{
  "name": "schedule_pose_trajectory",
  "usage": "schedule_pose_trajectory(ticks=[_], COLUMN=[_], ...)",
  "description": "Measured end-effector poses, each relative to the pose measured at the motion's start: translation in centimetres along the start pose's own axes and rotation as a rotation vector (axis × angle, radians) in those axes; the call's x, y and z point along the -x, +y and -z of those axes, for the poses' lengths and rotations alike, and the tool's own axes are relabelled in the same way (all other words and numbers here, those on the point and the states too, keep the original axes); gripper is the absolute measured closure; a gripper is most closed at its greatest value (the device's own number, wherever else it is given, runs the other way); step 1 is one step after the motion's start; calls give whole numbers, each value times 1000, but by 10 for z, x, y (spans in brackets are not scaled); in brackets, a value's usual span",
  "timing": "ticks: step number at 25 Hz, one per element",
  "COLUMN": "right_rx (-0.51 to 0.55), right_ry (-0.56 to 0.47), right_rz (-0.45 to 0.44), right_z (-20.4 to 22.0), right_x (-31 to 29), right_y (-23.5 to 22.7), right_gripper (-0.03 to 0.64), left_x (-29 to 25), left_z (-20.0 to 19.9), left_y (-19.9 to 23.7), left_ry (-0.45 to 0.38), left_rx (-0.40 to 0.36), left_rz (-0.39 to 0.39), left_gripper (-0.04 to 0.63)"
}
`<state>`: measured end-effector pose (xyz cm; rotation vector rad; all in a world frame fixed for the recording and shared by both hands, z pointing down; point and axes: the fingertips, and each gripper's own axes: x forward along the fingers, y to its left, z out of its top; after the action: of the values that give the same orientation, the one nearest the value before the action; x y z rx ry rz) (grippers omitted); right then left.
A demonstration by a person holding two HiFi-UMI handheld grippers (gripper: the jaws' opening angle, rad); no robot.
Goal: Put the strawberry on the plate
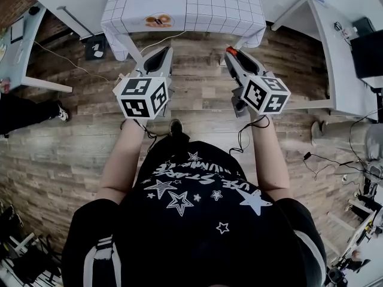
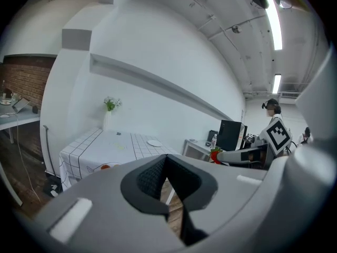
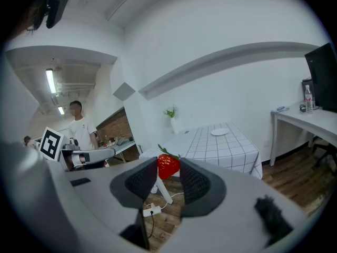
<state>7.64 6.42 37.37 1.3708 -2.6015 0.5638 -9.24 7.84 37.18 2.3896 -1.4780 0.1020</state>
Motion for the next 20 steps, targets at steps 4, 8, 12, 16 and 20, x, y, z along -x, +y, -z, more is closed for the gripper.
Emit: schedule_pose_trajectory(ticks=[4,8,12,16,20], right_rx=[-11,-21,-34,-36,-28], right_ry=[-23,-49,-54,-44,-56], right_rz=[40,83,123,148,158], right_z=[-11,-25,-29,-29,-40], right_x=[-22,-29,-30,-29,-35], right_y=[-2,-12,-14,-17,-22], right_gripper=[474,474,474,474,474], left_x=[-6,-17,-20,-17,-20], left_z=[-13,-17,-18,-19,-22], left_y=[23,33,44,49,55], left_ry=[-23,-18,-6,-10,-12], left_rx=[-15,-9,-6,7,12], left_rz=[31,55,78,91,87], left_gripper=[586,588,586,586,586])
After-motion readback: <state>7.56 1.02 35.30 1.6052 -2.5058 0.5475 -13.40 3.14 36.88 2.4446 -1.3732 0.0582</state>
